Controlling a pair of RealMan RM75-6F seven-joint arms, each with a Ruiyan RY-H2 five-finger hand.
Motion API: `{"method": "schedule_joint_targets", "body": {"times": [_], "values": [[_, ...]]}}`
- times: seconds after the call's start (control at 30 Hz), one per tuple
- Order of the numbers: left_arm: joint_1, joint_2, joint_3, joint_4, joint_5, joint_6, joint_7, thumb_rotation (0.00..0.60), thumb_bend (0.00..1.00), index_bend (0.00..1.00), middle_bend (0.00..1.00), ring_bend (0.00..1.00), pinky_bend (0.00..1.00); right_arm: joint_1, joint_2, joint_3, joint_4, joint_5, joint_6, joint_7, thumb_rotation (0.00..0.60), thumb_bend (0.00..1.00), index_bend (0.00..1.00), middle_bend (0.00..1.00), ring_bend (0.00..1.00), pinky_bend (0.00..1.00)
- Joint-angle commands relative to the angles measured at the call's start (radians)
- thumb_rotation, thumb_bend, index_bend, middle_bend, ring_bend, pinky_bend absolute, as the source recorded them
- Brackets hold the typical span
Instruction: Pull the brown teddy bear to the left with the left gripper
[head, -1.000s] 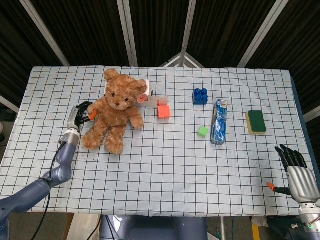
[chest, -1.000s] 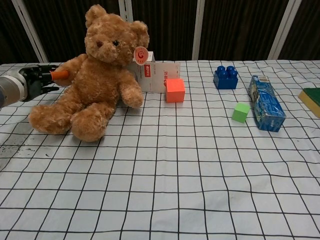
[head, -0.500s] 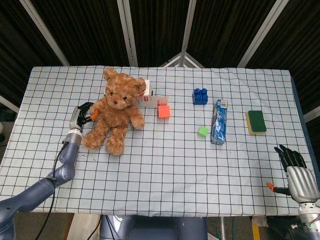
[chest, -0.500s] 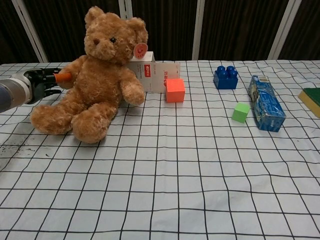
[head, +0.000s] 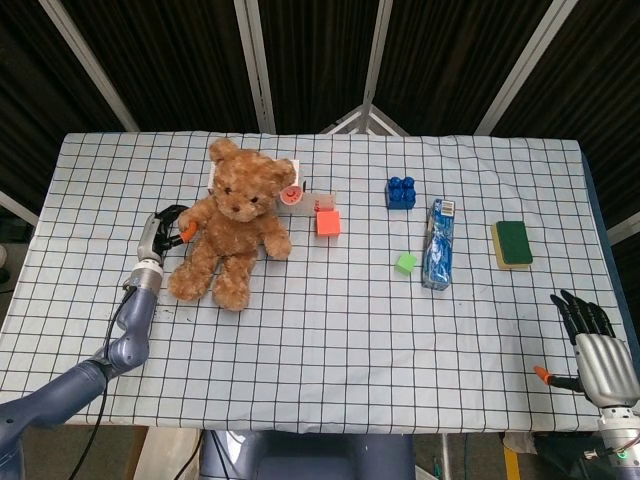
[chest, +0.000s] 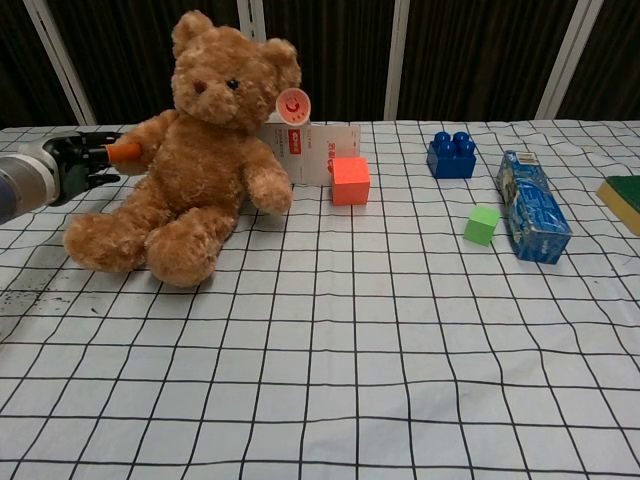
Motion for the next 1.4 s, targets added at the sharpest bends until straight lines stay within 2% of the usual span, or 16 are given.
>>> {"method": "schedule_joint_targets", "body": {"times": [0.03, 0.17, 0.33, 0.53, 0.8, 0.97, 1.4], "values": [[-0.007, -0.028, 0.007, 0.071, -0.04, -0.048, 0.022, 0.6, 0.59, 0.51, 0.39, 0.0, 0.0, 0.0, -0.001, 0.0, 0.0, 0.001, -0.001, -0.002, 0.6, 0.11, 0.02, 0.0, 0.0, 0.0], [-0.018, -0.043, -0.006, 0.099, -0.043, -0.064, 0.017, 0.6, 0.59, 0.51, 0.39, 0.0, 0.0, 0.003, -0.003, 0.0, -0.001, 0.003, -0.007, -0.007, 0.6, 0.11, 0.02, 0.0, 0.0, 0.0], [-0.022, -0.031, -0.032, 0.044, -0.001, -0.028, -0.01, 0.6, 0.59, 0.51, 0.39, 0.0, 0.0, 0.006, -0.006, 0.001, -0.003, 0.008, -0.012, -0.017, 0.6, 0.11, 0.02, 0.0, 0.0, 0.0], [-0.01, -0.005, -0.032, -0.026, 0.034, 0.02, 0.005, 0.6, 0.59, 0.51, 0.39, 0.0, 0.0, 0.008, -0.006, -0.001, -0.005, 0.01, -0.019, -0.022, 0.6, 0.11, 0.02, 0.0, 0.0, 0.0], [0.008, -0.017, -0.014, 0.039, -0.026, -0.033, 0.031, 0.6, 0.59, 0.5, 0.39, 0.0, 0.0, 0.008, -0.005, -0.005, -0.011, 0.003, -0.02, -0.025, 0.6, 0.11, 0.02, 0.0, 0.0, 0.0], [-0.004, -0.03, -0.031, 0.091, -0.038, -0.074, 0.009, 0.6, 0.59, 0.51, 0.39, 0.0, 0.0, 0.009, -0.005, -0.003, -0.011, 0.01, -0.022, -0.026, 0.6, 0.11, 0.02, 0.0, 0.0, 0.0], [0.008, 0.0, -0.043, 0.008, 0.016, -0.013, 0.005, 0.6, 0.56, 0.48, 0.37, 0.0, 0.0, 0.008, -0.002, -0.005, -0.012, 0.006, -0.02, -0.021, 0.6, 0.11, 0.02, 0.0, 0.0, 0.0]]}}
